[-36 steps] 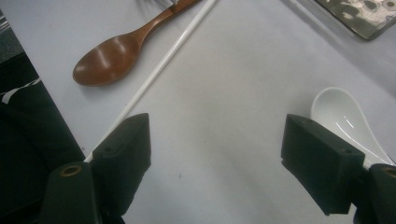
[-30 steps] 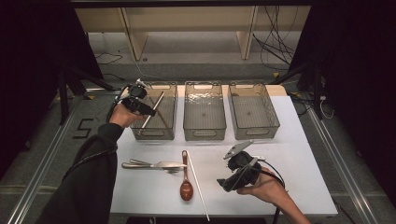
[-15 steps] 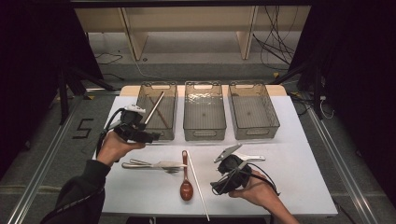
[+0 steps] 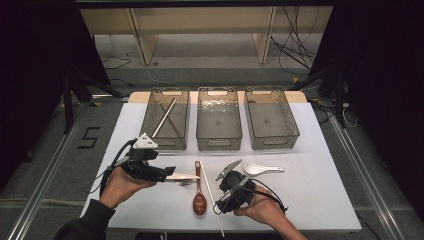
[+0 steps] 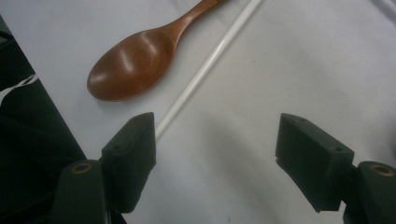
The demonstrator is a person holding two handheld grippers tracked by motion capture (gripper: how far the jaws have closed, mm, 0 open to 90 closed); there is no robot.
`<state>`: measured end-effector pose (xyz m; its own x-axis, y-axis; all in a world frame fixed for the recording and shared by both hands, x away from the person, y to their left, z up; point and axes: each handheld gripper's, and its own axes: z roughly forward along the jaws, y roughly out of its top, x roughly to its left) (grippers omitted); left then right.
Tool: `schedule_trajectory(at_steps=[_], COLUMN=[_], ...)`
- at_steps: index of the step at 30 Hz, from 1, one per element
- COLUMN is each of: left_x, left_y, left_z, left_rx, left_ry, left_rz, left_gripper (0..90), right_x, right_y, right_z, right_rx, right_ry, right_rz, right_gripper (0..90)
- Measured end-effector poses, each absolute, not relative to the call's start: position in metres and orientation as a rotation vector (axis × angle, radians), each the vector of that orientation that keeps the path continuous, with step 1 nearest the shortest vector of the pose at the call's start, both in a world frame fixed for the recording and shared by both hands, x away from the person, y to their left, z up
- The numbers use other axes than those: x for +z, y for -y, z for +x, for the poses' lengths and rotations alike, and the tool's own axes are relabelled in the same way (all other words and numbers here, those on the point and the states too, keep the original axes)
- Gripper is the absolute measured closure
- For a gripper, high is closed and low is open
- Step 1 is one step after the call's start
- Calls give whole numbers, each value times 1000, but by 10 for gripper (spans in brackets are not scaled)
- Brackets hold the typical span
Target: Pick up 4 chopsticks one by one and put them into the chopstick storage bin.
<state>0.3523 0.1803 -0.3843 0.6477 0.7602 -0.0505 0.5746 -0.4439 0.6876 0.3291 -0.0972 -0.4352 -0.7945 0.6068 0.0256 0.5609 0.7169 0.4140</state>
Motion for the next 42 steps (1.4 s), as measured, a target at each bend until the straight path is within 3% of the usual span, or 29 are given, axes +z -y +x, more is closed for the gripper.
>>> schedule_trajectory(at_steps=[20,42], left_x=[-409,-413], left_y=[-180,-183], left_z=[329,331], left_rx=[340,323], left_ry=[-1005,-1009], left_rz=[2222,2236], left_gripper=[157,152], right_x=[-453,-461], right_y=[79,74], right_z=[339,345], right_rx=[541,462], right_ry=[-2849,-2885], right_rz=[945,942], right_gripper=[301,329])
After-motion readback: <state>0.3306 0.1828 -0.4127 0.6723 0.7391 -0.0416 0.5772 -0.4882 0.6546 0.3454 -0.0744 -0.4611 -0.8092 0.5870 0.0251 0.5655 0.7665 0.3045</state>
